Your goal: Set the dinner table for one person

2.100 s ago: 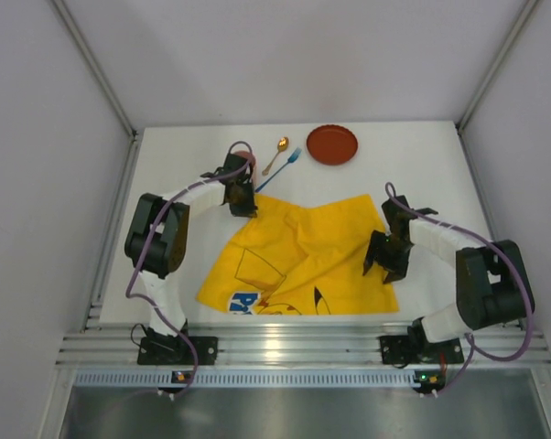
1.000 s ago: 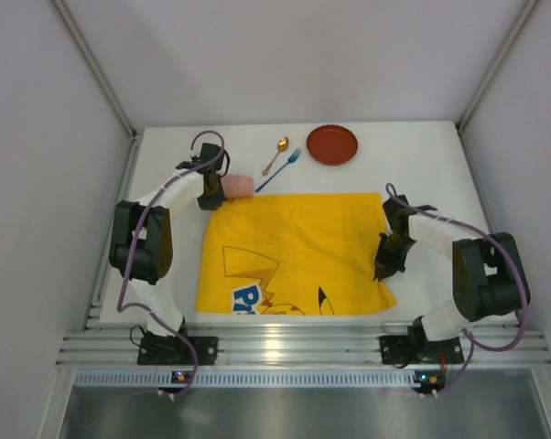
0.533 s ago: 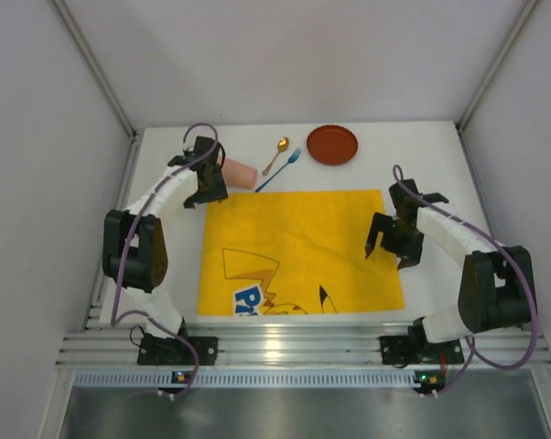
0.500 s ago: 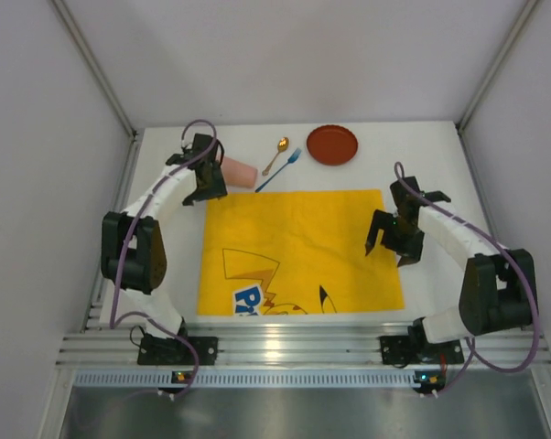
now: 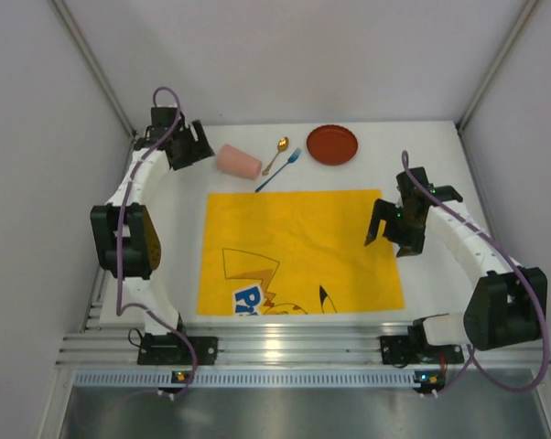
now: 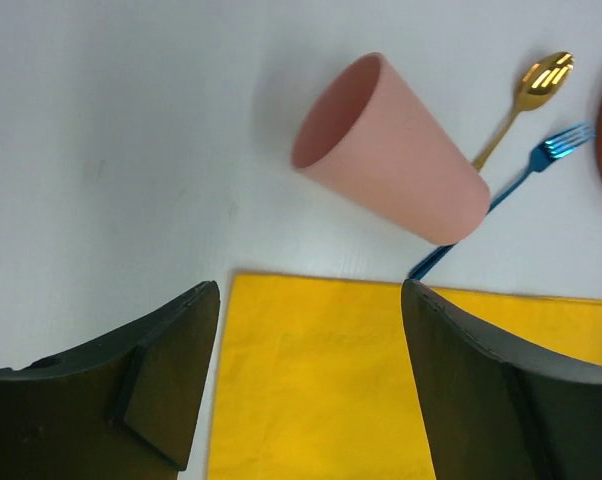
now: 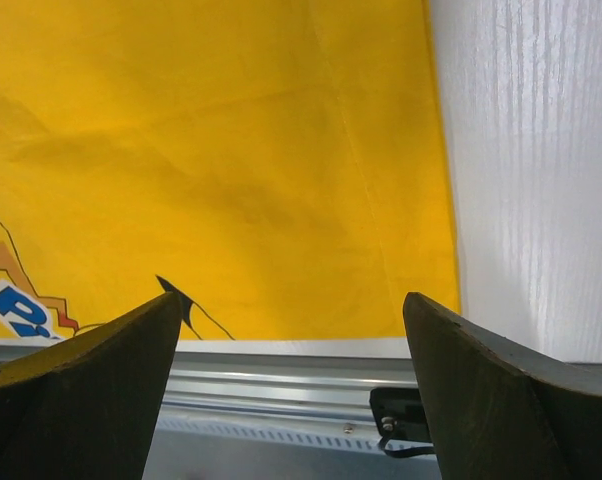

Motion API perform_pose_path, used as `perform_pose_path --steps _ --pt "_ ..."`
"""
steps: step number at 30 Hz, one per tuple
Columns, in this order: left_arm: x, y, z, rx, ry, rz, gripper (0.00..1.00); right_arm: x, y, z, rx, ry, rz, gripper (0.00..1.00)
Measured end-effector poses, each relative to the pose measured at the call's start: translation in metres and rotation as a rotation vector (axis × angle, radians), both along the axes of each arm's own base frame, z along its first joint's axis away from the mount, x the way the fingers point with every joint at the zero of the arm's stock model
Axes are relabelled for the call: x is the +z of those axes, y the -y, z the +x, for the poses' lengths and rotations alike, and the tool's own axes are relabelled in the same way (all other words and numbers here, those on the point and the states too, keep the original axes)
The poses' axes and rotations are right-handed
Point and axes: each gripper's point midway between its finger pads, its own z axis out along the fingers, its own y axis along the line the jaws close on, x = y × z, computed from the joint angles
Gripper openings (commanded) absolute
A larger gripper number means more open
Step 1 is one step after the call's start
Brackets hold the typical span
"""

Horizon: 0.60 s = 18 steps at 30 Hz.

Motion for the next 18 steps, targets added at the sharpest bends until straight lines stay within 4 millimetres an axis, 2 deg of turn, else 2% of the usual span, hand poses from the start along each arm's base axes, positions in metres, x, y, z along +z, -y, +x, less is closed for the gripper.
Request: perform_pose_path --steps 7,12,15,18 --pt "-0.038 0.044 0.069 -0.173 0.039 -0.204 0.77 0.001 0.002 -0.006 0.0 -0.017 -0.006 0.93" --pt "-0.061 0.062 0.108 -0.205 0.077 -0.311 0.78 0.0 0.003 -0.009 -0.006 -0.03 -0.015 0.92" --pt "-0.065 0.069 0.138 -0.214 0.119 -0.358 0.78 0.0 0.004 -0.011 -0.013 -0.039 -0.02 0.92" --pt "-0.068 0.075 0.156 -0.224 0.146 -0.404 0.76 -0.002 0.005 -0.012 -0.022 -0.049 -0.025 0.92"
